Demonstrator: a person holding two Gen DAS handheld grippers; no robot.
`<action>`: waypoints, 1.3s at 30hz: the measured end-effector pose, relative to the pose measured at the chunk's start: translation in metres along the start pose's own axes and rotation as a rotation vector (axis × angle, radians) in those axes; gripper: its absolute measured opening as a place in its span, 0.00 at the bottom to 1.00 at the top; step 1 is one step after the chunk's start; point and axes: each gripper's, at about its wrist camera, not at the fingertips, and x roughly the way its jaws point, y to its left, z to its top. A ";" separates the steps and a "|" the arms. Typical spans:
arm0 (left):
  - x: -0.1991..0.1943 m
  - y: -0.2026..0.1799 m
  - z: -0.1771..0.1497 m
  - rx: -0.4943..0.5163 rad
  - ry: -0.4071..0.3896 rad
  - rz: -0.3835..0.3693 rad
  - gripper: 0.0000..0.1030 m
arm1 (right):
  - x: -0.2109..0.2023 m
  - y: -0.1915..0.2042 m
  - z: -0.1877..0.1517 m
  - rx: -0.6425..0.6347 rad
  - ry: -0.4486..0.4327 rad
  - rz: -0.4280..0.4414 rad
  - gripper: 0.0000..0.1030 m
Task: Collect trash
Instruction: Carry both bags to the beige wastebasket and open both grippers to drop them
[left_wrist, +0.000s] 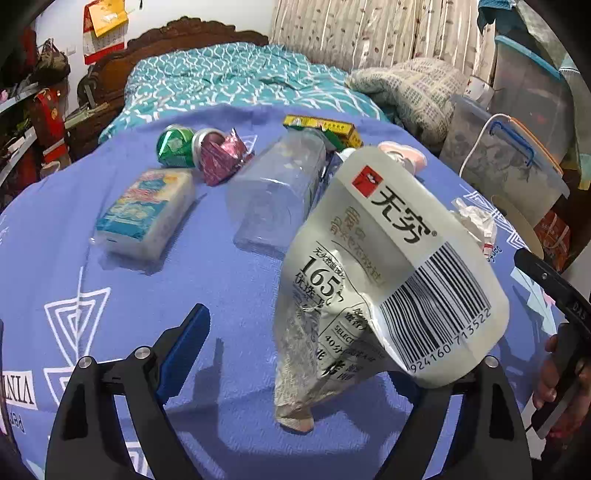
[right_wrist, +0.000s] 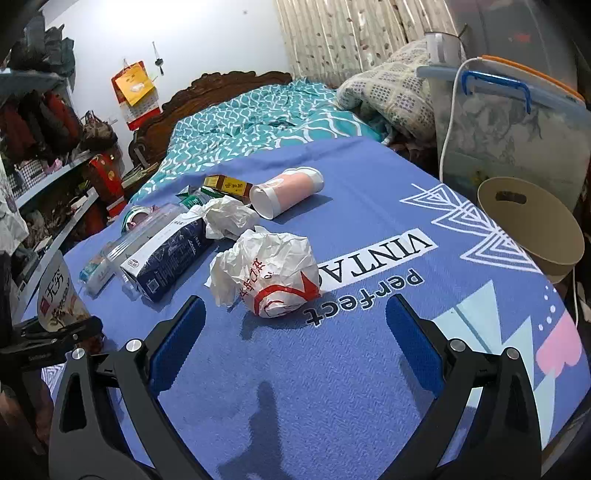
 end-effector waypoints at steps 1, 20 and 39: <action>0.000 -0.001 0.000 0.004 0.000 -0.013 0.70 | 0.000 0.000 0.001 -0.006 0.000 0.001 0.94; 0.003 -0.088 0.042 0.130 0.072 -0.374 0.21 | 0.060 -0.024 0.023 -0.035 0.195 0.224 0.36; 0.147 -0.389 0.140 0.420 0.313 -0.715 0.21 | -0.010 -0.287 0.049 0.444 0.006 -0.135 0.36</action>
